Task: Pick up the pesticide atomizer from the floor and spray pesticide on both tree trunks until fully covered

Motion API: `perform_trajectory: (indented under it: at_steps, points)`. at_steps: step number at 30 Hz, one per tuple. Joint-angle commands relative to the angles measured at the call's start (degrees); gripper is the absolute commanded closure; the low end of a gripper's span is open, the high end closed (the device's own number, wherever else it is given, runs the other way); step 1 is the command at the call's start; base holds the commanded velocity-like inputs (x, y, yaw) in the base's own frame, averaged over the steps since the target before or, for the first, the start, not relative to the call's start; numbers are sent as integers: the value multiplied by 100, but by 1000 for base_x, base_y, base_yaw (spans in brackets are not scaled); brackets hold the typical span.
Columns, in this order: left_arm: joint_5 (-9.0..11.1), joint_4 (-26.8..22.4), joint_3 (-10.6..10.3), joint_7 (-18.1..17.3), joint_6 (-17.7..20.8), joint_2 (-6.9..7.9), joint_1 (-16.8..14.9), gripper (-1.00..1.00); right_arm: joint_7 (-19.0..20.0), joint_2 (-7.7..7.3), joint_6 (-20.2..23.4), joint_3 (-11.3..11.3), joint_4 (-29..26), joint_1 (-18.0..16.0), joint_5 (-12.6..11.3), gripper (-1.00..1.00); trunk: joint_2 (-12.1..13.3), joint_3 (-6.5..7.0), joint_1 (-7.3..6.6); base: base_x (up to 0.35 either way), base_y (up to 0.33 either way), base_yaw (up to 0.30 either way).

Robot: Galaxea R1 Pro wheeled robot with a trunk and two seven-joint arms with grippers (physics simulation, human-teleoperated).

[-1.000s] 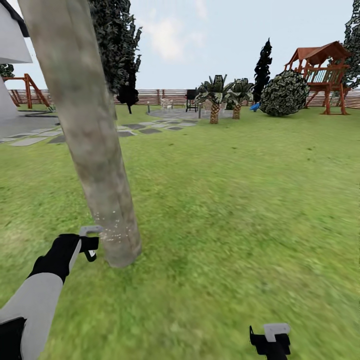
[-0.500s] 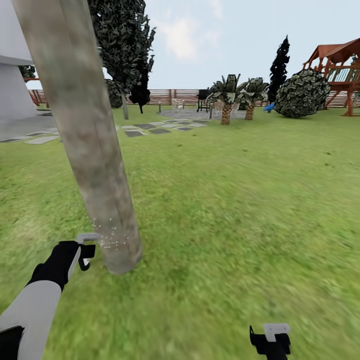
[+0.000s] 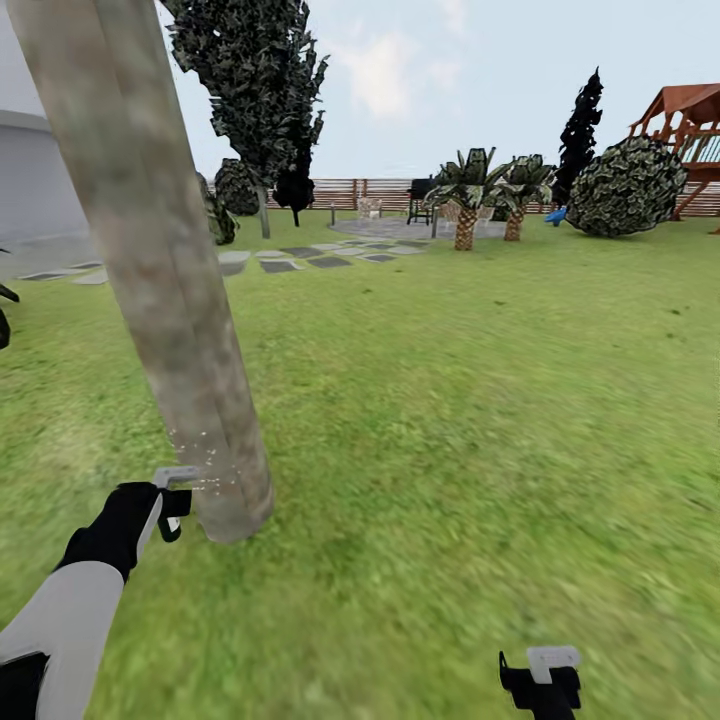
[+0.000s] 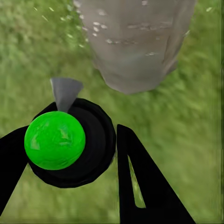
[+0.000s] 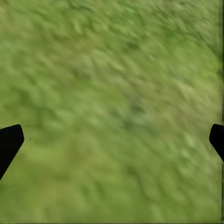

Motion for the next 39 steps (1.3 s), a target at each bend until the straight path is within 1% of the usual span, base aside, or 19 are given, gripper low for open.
perform_trajectory:
  at_steps: [1, 15, 22, 25, 27, 29, 30, 33, 35, 37, 39]
  points:
    - [-61, -11, 24, -50, 26, -4, -1, 100, -17, 1, -14, -45, 6, -5, 61, -100, -2, -5, -1, 69, -274, 0]
    - [-70, -19, 25, -42, 26, -4, -3, 100, -16, 9, -14, -45, 6, -5, 61, -100, -2, -5, -1, 87, -274, 5]
    - [-78, -27, 59, -36, 26, 7, -6, 100, -16, 10, -14, -45, 6, -4, 61, -100, -2, -5, -1, 89, -274, 219]
    - [-88, -41, 67, -30, 26, 38, -4, 100, -16, 10, -14, -45, 6, -4, 61, -100, -2, -5, -1, 107, -273, 275]
    - [-100, -64, 68, 52, 26, 53, -2, 100, -16, 11, -14, -45, 9, -4, 64, -100, -2, -5, -1, 137, -271, 277]
    - [-91, -83, 63, 359, 29, 60, 1, 100, -16, 20, -14, -45, 10, -4, 68, -100, -2, -5, -1, 148, -267, 277]
    - [-75, -52, 61, 440, 32, 59, 1, 100, -16, 24, -14, -45, 12, -4, 69, -100, -2, -5, -1, 165, -252, 277]
    - [-51, 15, 48, 451, 31, -19, 3, 100, -16, 27, -14, -45, 13, -4, 69, -100, -2, -5, -1, 176, -242, 238]
    - [-52, 128, 46, 469, 14, -151, 20, 100, -16, 17, -14, -45, 15, -4, 70, -100, -2, -5, -1, 180, -239, 60]
    - [-52, 155, 48, 494, -37, -185, 90, 100, -18, 12, -14, -45, 15, -4, 70, -100, -2, -5, -1, 180, -239, 14]
    - [-51, 145, 63, 493, -120, -177, 153, 100, -17, 10, -14, -45, 15, -4, 70, -100, -2, -5, -1, 181, -238, 3]
